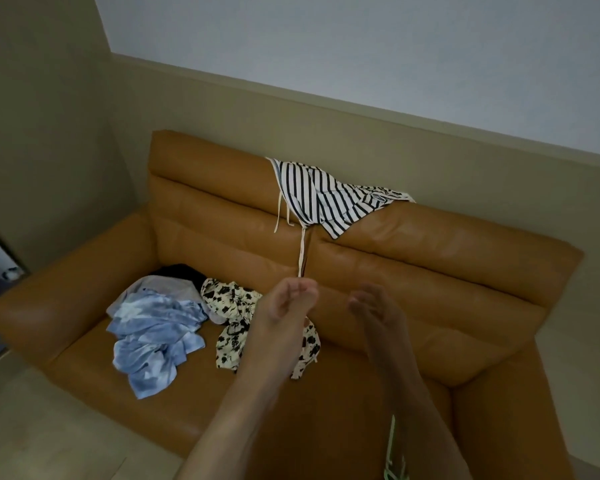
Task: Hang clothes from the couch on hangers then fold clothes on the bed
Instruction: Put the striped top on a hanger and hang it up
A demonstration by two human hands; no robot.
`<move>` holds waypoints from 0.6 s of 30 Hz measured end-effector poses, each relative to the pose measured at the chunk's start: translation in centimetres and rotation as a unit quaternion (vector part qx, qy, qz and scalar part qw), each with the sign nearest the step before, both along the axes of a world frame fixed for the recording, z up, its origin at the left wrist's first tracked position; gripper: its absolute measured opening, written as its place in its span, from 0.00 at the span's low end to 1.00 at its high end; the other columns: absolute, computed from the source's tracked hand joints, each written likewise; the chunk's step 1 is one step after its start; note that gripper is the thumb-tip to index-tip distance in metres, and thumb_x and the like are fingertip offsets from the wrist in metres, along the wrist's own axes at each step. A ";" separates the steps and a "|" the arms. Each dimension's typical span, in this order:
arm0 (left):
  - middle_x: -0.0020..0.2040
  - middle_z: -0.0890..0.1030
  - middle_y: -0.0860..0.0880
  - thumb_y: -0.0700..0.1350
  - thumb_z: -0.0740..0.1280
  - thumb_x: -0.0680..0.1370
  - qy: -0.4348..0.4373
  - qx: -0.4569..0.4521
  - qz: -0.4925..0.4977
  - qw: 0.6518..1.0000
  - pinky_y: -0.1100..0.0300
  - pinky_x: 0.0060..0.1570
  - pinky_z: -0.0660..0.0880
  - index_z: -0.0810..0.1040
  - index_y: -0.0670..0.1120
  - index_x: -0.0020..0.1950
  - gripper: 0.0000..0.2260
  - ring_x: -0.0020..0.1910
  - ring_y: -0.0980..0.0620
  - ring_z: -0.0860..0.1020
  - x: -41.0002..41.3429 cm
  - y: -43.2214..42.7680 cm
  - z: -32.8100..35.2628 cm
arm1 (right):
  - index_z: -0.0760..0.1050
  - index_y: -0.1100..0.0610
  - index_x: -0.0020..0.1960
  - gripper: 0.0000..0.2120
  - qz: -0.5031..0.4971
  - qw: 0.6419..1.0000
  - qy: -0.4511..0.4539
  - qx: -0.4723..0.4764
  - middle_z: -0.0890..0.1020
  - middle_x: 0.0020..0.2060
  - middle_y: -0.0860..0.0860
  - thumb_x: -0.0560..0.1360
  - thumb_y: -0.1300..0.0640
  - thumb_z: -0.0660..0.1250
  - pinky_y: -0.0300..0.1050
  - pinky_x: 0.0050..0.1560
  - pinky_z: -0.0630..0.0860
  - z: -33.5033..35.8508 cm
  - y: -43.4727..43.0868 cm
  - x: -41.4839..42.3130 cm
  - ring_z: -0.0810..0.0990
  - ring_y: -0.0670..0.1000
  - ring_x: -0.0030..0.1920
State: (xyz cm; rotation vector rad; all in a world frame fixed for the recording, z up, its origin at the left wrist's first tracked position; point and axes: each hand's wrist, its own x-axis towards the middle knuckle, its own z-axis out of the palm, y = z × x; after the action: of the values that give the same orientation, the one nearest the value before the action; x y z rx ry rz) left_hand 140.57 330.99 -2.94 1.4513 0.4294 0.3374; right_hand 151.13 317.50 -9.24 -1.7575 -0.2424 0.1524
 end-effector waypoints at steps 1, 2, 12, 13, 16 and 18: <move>0.51 0.85 0.59 0.49 0.66 0.81 0.003 0.002 0.003 1.000 0.63 0.54 0.74 0.83 0.54 0.52 0.06 0.54 0.63 0.81 1.4 0.8 -0.2 | 0.73 0.51 0.69 0.19 -0.003 1.000 0.000 -0.010 0.81 0.57 0.46 0.79 0.52 0.69 0.42 0.48 0.79 -0.3 0.6 2.3 0.82 0.46 0.55; 0.50 0.85 0.59 0.49 0.66 0.81 0.007 0.006 0.004 1.000 0.64 0.54 0.75 0.83 0.54 0.52 0.06 0.54 0.63 0.81 2.7 1.6 -0.2 | 0.72 0.52 0.70 0.21 -0.008 1.000 0.002 -0.016 0.81 0.57 0.47 0.79 0.51 0.70 0.45 0.51 0.80 -0.5 1.0 4.6 0.82 0.48 0.56; 0.48 0.84 0.57 0.47 0.64 0.82 0.059 0.051 0.000 0.997 0.60 0.54 0.74 0.82 0.51 0.52 0.07 0.50 0.61 0.81 19.7 6.9 -0.1 | 0.68 0.53 0.72 0.29 -0.040 0.990 0.023 -0.134 0.78 0.61 0.52 0.74 0.55 0.75 0.46 0.53 0.78 -1.9 6.2 36.9 0.78 0.52 0.59; 0.49 0.84 0.58 0.49 0.65 0.81 0.064 0.055 0.005 0.996 0.59 0.55 0.74 0.82 0.53 0.52 0.07 0.51 0.61 0.81 20.0 7.1 0.0 | 0.66 0.54 0.74 0.34 -0.028 0.986 0.009 -0.163 0.76 0.65 0.55 0.73 0.54 0.77 0.49 0.60 0.77 -2.3 6.5 39.1 0.77 0.54 0.63; 0.51 0.84 0.60 0.59 0.68 0.78 0.070 0.079 0.014 0.994 0.57 0.57 0.74 0.82 0.57 0.52 0.09 0.53 0.62 0.81 22.6 8.5 0.1 | 0.62 0.59 0.77 0.39 -0.033 0.966 -0.029 -0.257 0.66 0.73 0.61 0.72 0.56 0.78 0.47 0.66 0.68 -3.5 7.3 46.8 0.68 0.59 0.72; 0.51 0.84 0.59 0.62 0.70 0.75 0.079 0.084 0.032 0.993 0.55 0.57 0.74 0.82 0.58 0.50 0.11 0.53 0.62 0.81 24.5 9.8 -0.1 | 0.59 0.60 0.78 0.43 -0.038 0.945 -0.035 -0.322 0.61 0.75 0.63 0.72 0.55 0.78 0.56 0.69 0.67 -4.6 7.6 52.0 0.65 0.64 0.73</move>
State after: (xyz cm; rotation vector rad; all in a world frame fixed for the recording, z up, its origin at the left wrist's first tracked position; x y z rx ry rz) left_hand 165.04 340.79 -3.02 1.6378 0.5864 0.3171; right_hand 203.13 325.05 -13.85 -2.4239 -0.1857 0.1212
